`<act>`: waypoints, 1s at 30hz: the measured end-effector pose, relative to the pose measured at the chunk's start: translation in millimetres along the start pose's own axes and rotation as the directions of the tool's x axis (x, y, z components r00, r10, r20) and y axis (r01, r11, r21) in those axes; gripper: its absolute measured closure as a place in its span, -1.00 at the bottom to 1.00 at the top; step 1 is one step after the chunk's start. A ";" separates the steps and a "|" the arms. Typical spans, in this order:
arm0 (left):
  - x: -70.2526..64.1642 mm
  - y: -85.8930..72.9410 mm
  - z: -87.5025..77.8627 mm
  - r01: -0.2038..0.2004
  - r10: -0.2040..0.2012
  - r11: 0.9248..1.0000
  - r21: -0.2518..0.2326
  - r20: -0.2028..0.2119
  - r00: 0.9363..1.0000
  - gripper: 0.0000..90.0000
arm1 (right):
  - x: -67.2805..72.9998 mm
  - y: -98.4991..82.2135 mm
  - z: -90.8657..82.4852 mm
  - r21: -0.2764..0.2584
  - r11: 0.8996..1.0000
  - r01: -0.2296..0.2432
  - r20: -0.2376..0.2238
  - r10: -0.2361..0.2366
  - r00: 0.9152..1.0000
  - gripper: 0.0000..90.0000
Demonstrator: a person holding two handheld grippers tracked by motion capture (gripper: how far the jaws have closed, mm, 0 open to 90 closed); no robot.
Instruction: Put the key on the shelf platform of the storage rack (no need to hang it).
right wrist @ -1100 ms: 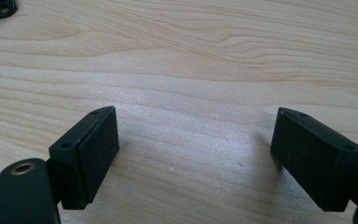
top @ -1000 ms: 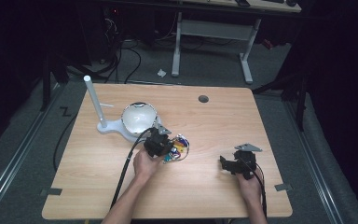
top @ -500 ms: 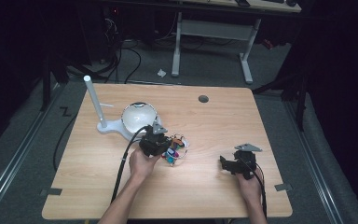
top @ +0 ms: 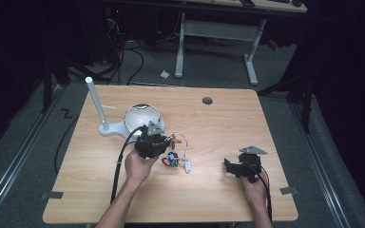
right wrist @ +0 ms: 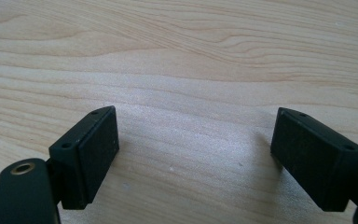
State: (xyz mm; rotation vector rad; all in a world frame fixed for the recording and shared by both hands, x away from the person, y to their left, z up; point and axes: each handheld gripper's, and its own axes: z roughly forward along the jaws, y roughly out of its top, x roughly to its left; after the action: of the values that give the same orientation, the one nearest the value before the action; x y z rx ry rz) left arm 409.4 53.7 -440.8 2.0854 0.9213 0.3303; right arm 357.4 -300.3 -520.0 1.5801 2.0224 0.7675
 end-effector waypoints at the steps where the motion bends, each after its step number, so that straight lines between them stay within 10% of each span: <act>1: -0.2 1.6 -2.7 -0.004 0.004 1.000 -0.004 0.000 1.000 0.63 | 0.0 0.0 0.0 0.000 1.000 0.000 0.000 0.000 1.000 -0.66; 30: 20.9 19.1 -50.1 0.063 -0.060 0.995 -0.074 0.045 0.997 0.64 | 0.0 0.0 0.0 0.000 1.000 0.000 0.000 0.000 1.000 -0.66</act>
State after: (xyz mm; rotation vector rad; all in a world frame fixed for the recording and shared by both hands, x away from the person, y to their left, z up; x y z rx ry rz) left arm 407.8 89.7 -396.0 1.9836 0.9319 0.2827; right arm 357.4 -300.3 -520.0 1.5803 2.0224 0.7678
